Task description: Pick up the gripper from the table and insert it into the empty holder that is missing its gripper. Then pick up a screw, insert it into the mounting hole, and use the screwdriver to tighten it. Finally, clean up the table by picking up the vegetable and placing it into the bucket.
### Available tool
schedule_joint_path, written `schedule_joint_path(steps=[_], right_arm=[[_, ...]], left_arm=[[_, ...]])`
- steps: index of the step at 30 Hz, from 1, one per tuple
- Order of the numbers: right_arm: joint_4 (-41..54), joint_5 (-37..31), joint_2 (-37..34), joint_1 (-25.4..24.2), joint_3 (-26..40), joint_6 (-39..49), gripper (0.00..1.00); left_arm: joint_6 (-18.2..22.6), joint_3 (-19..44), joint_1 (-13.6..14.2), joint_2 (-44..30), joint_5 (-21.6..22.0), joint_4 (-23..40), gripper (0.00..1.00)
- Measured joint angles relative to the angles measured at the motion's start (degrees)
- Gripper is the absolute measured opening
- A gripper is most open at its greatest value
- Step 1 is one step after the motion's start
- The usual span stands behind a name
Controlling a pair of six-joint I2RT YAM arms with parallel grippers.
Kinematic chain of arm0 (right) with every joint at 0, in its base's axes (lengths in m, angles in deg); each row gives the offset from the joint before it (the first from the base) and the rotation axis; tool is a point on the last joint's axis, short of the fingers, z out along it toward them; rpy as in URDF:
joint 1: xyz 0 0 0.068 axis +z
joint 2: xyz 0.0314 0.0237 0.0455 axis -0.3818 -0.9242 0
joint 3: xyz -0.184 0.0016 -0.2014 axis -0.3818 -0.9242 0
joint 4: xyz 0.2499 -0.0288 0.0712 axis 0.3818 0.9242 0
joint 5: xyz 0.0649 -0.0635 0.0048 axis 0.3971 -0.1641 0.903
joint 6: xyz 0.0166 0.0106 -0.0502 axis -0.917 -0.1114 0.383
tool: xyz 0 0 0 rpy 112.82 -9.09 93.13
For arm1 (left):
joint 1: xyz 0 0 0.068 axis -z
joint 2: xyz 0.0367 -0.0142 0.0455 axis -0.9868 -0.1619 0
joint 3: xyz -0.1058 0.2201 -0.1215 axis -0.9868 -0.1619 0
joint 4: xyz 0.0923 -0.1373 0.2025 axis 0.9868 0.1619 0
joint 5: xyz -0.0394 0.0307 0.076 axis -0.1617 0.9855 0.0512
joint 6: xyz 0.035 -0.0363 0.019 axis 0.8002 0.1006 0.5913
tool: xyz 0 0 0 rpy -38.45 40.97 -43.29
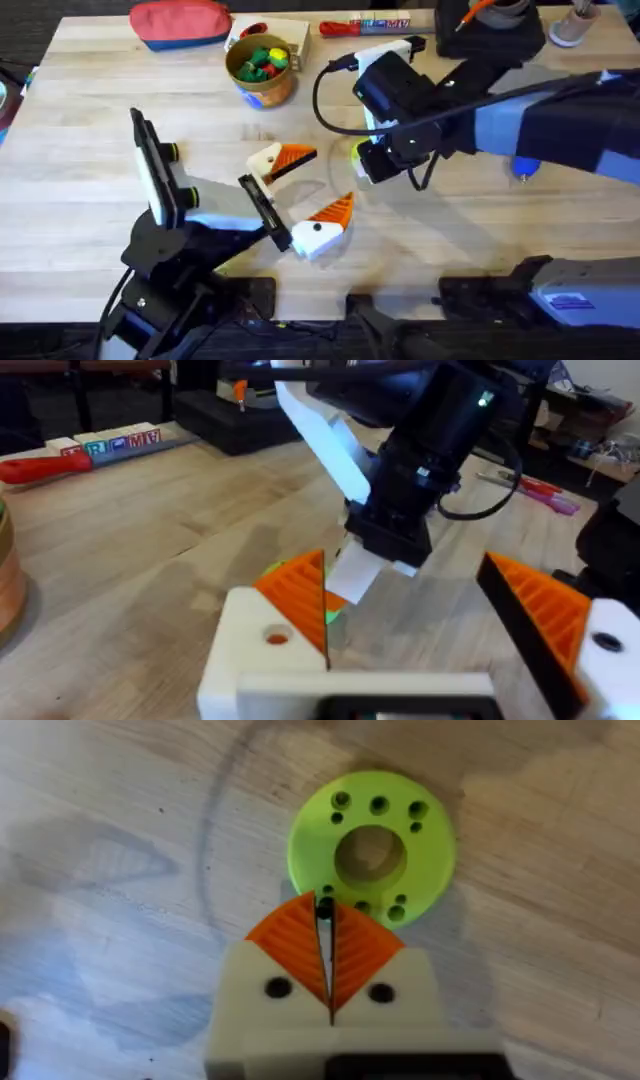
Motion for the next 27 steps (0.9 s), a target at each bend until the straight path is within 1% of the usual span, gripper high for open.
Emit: schedule_joint_path(steps=[3, 6, 10, 15, 18, 22, 27], right_arm=[[3.2, -0.35, 0.08, -0.26, 0.7, 0.02, 0.004], [7.32, -1.96, 1.76, -0.69, 2.91, 0.5, 0.003], [10.37, -3.68, 5.77, -0.99, 8.75, 2.52, 0.003], [12.83, -3.96, 10.52, -0.99, 16.02, 4.13, 0.003], [13.55, -1.65, 12.61, -0.99, 19.28, 4.56, 0.003], [13.47, 4.32, 13.61, -0.99, 21.59, 4.52, 0.003], [13.71, 11.58, 13.46, -0.62, 21.68, 3.69, 0.003]], left_arm=[[0.0, 0.0, 0.0, 0.0, -0.02, 0.0, 0.935], [0.0, 0.0, 0.0, 0.0, 0.0, 0.0, 0.935], [0.0, 0.0, 0.0, 0.0, -0.01, 0.0, 0.935], [0.0, 0.0, 0.0, 0.0, 0.0, 0.0, 0.936], [0.0, 0.0, 0.0, 0.0, -0.06, 0.0, 0.935], [0.02, 0.0, 0.0, 0.02, -1.45, 0.02, 0.935], [1.47, 0.0, 0.0, 0.0, -6.04, 0.18, 0.936]])
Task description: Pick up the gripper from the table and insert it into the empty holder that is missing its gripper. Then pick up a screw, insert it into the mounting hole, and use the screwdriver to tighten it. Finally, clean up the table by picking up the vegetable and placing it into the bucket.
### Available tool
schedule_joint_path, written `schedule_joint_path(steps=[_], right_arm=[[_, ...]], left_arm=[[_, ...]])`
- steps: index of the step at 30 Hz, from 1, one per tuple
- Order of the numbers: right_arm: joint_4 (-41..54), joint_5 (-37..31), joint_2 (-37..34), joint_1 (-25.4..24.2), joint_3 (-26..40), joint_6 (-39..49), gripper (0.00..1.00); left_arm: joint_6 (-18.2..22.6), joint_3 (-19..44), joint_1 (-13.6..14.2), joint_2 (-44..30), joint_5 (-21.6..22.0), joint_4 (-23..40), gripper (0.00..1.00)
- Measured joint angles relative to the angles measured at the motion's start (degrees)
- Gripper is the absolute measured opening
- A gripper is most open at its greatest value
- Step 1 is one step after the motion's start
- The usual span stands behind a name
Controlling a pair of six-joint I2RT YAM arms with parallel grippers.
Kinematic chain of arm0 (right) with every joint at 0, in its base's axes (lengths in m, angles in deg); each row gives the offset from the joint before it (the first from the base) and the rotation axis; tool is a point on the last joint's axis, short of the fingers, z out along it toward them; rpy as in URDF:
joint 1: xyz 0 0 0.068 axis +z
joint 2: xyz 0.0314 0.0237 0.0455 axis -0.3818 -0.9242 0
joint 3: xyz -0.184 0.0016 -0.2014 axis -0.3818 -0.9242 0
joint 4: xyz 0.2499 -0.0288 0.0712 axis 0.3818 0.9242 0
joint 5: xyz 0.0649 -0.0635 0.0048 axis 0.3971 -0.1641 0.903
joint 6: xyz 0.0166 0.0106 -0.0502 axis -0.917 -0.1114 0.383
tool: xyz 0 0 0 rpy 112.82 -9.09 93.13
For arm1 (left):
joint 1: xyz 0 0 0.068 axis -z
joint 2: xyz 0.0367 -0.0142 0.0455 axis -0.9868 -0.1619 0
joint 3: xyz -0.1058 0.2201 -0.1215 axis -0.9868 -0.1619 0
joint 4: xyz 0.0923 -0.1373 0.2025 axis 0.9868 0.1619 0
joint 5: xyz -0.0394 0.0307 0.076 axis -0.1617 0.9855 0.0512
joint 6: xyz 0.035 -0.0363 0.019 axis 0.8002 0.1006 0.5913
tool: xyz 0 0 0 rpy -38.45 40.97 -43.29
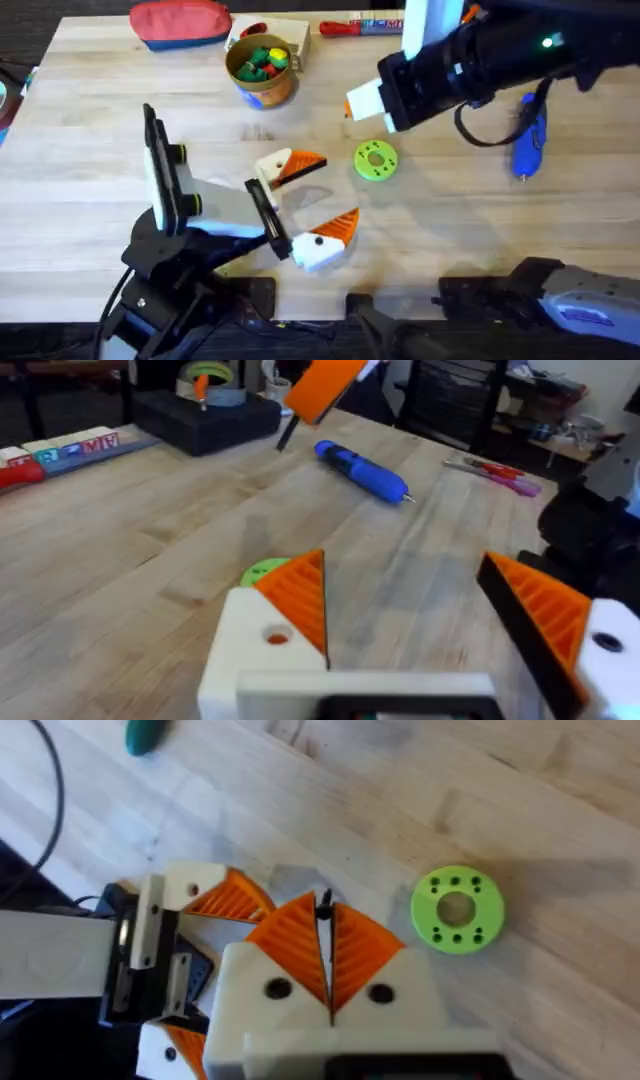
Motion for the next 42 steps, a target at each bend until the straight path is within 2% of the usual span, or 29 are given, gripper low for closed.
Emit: schedule_joint_path(steps=[5, 9, 23, 30, 42], right_arm=[[0.02, 2.91, 0.0, 3.44, 0.0, -0.56, 0.003], [-1.11, 3.81, 0.0, 6.64, 0.0, -0.84, 0.003], [-4.98, 4.58, -3.49, 13.41, 0.0, -2.08, 0.003], [-4.98, 4.59, -4.13, 15.15, 0.0, -2.27, 0.003], [-4.16, 4.19, -5.42, 15.29, 0.0, -2.27, 0.003]], left_arm=[[0.74, 0.0, 0.0, 0.0, -3.96, 0.12, 0.935], [0.98, 0.0, 0.0, 0.0, -5.55, 0.24, 0.935], [1.57, 0.0, 0.0, 0.0, -6.83, 0.3, 0.935], [1.57, 0.0, 0.0, 0.0, -6.83, 0.3, 0.935], [1.57, 0.0, 0.0, 0.0, -6.83, 0.3, 0.935]])
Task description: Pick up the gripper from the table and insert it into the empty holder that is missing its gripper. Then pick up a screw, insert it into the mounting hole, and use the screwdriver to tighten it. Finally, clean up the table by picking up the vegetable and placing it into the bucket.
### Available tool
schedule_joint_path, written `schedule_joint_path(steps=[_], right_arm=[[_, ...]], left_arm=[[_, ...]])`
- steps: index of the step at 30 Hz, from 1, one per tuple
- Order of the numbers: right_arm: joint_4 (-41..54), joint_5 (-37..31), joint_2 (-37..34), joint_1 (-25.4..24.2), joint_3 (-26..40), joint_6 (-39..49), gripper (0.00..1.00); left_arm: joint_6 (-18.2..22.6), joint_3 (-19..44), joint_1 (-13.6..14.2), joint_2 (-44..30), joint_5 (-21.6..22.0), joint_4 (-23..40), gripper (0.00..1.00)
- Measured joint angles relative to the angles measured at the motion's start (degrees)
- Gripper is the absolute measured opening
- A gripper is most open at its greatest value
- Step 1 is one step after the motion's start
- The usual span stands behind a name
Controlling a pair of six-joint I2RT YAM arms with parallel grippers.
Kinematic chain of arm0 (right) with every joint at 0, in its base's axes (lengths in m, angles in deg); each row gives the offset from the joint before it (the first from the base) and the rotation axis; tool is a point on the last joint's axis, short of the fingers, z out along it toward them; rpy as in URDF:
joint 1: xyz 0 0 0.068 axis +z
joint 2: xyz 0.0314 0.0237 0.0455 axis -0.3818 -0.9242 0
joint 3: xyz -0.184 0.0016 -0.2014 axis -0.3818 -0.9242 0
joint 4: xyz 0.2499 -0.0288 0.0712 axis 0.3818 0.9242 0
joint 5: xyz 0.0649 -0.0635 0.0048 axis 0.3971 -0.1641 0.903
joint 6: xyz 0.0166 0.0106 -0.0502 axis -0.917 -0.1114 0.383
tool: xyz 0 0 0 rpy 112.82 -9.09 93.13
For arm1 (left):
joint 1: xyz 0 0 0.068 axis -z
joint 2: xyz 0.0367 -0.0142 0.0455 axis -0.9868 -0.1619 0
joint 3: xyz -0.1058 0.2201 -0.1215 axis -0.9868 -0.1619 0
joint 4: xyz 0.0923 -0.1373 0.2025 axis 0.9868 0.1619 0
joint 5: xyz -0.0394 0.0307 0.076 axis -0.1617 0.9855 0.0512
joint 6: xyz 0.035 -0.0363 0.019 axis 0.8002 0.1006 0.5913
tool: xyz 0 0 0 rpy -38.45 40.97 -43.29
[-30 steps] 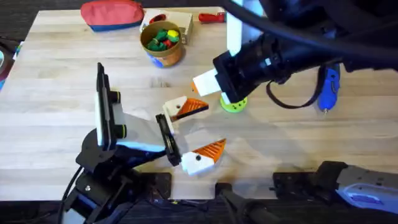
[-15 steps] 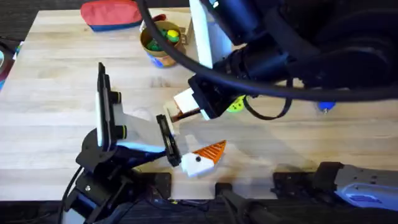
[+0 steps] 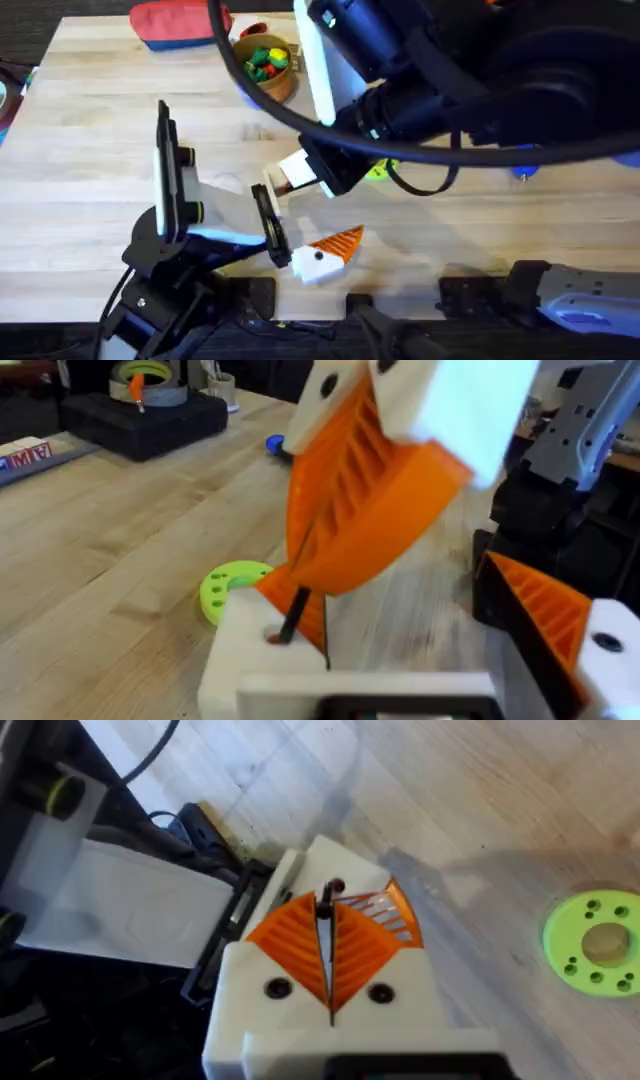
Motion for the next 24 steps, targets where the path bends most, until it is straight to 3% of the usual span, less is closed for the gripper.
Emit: schedule_joint_path(steps=[24], right_arm=[[0.45, -0.34, -0.46, 0.0, 0.0, -1.29, 0.003]], left_arm=[[0.0, 0.0, 0.0, 0.0, 0.0, 0.01, 0.936]])
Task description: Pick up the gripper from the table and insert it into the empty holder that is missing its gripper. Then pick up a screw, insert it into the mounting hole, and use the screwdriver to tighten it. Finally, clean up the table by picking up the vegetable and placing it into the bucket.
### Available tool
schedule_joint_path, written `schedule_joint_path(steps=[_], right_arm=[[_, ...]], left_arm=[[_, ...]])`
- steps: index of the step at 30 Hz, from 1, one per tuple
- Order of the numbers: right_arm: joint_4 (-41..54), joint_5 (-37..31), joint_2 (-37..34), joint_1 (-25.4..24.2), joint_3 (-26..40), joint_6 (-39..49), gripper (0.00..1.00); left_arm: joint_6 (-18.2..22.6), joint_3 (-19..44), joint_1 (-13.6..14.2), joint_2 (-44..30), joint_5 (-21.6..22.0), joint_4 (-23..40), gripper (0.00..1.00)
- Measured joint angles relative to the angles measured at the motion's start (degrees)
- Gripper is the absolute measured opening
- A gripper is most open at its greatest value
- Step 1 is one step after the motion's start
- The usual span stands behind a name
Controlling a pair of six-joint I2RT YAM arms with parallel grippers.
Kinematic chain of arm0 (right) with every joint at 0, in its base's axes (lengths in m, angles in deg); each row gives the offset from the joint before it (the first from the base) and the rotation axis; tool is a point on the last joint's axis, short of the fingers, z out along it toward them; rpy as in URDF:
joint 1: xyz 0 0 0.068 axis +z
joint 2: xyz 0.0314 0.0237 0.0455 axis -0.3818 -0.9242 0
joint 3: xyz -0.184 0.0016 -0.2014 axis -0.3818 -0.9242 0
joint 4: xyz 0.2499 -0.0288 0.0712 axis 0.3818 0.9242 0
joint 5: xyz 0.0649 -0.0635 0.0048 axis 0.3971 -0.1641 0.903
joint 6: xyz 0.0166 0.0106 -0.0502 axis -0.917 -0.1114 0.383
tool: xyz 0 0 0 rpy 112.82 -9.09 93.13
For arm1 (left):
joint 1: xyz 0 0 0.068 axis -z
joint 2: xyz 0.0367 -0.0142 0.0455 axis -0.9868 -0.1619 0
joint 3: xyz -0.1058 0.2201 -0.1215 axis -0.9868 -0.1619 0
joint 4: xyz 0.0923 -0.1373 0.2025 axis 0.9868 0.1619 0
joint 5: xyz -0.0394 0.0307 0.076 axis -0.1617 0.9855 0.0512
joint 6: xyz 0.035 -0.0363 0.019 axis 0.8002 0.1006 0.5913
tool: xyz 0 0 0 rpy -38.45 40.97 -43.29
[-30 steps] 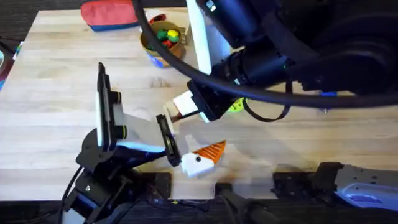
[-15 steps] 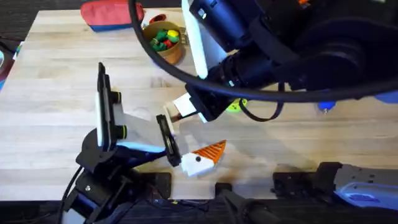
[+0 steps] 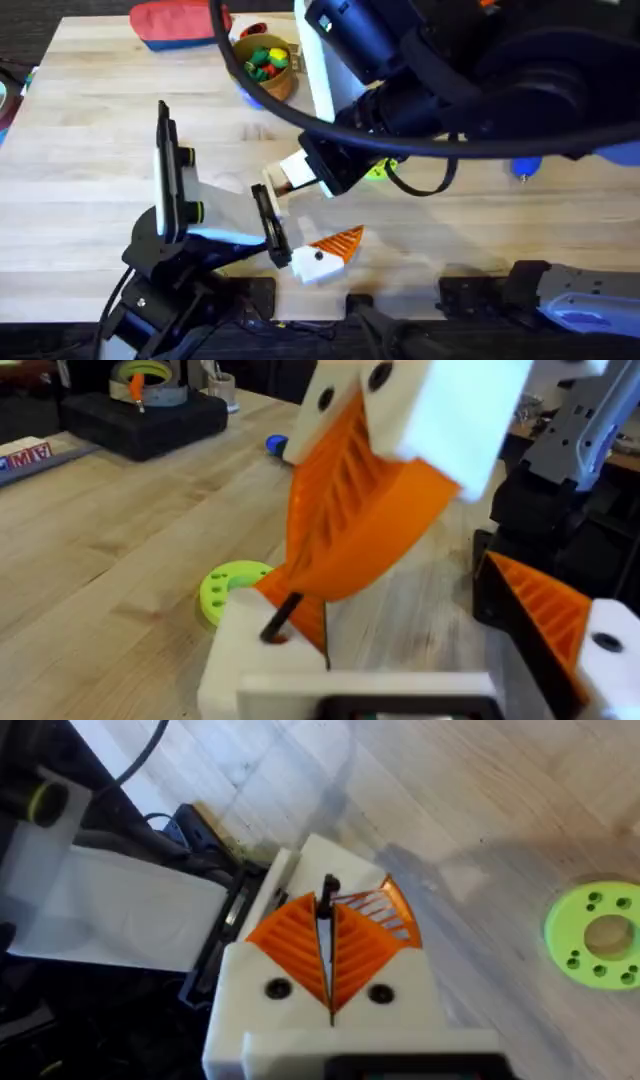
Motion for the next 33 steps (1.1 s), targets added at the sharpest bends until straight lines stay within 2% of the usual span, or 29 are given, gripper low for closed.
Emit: schedule_joint_path(steps=[33], right_arm=[[1.03, -2.33, -0.01, 0.0, 0.13, -0.21, 0.003]], left_arm=[[0.0, 0.0, 0.0, 0.0, -0.01, 0.02, 0.935]])
